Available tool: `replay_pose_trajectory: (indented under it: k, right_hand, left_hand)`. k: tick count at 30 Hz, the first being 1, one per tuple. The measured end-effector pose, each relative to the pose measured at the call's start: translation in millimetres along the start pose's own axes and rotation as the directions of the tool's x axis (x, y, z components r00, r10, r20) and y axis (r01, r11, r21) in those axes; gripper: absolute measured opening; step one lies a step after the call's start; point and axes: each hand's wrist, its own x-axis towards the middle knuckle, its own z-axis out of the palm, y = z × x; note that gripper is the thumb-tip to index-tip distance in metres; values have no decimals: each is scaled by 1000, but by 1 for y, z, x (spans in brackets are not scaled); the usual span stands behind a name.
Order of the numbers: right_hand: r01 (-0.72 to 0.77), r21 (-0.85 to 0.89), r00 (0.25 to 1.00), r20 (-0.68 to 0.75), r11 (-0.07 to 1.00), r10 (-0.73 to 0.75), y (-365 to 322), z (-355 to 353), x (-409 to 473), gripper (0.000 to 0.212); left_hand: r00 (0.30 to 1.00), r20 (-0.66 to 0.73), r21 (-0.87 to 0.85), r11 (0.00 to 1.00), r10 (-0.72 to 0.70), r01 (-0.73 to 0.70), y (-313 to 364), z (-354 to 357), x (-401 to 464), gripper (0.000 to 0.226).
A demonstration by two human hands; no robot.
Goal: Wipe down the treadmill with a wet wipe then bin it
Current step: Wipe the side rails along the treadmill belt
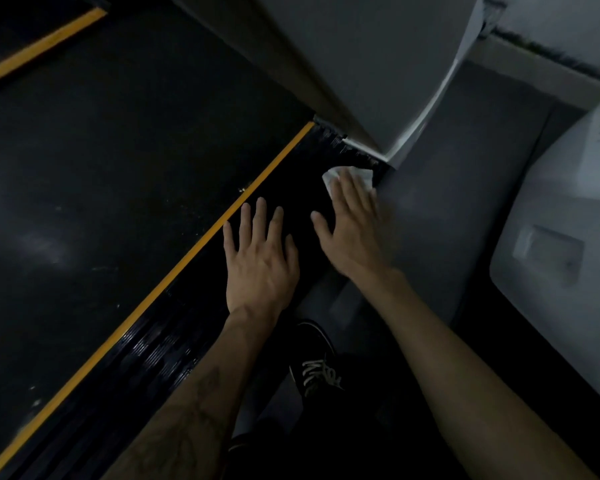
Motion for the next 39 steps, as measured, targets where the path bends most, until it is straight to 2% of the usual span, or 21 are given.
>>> replay_pose_trajectory:
  k: [2,5,7,10,17,22,26,29,32,36,39]
  right_hand:
    - [31,-11,999,-11,999,-32,7,-3,11,73]
    - [11,-65,998,58,998,-8,29,-17,42,69]
    - [-4,-95,997,77,995,12,27,-15,38,75]
    - [-7,-62,998,62,998,11,13,-4,14,82]
    - [-72,-73,994,73,995,77,18,-14,36,68]
    - [6,-55,1000,-11,998,-6,8,-3,8,74]
    - [-29,-70,998,53,997,32,30,-17,42,71]
    - [-58,-33,998,8,998,59,19,-12,18,72]
    - [-14,-51,1000,-27,999,13,15,-5,2,72]
    - [-54,-92,998,23,994,56,25,-14,37,70]
    - [-63,-67,998,14,996,64,11,-9,26,70]
  left_hand:
    - [1000,-6,-2,1000,1,-1,1,-1,0,65]
    - [1000,-15,-5,1000,0,0,2,-2,1,64]
    - [1000,-13,-2,1000,3,-3,1,-2,2,64]
    - [1000,-8,-4,1000,2,-2,1,-2,0,65]
    - [1000,-15,0,1000,2,-2,1,-2,2,64]
    - [1000,-17,-20,1000,2,-2,2,-2,1,65]
    - [1000,-21,-9,1000,3,-3,1,-2,3,64]
    - [1000,-14,-5,1000,-7,6,1,-1,1,64]
    - [1000,-15,-7,1000,-4,4,3,-1,2,64]
    - [1000,-17,-12,1000,-6,6,2,-3,2,63]
    - [1000,-10,-19,1000,-5,5,2,-3,1,64]
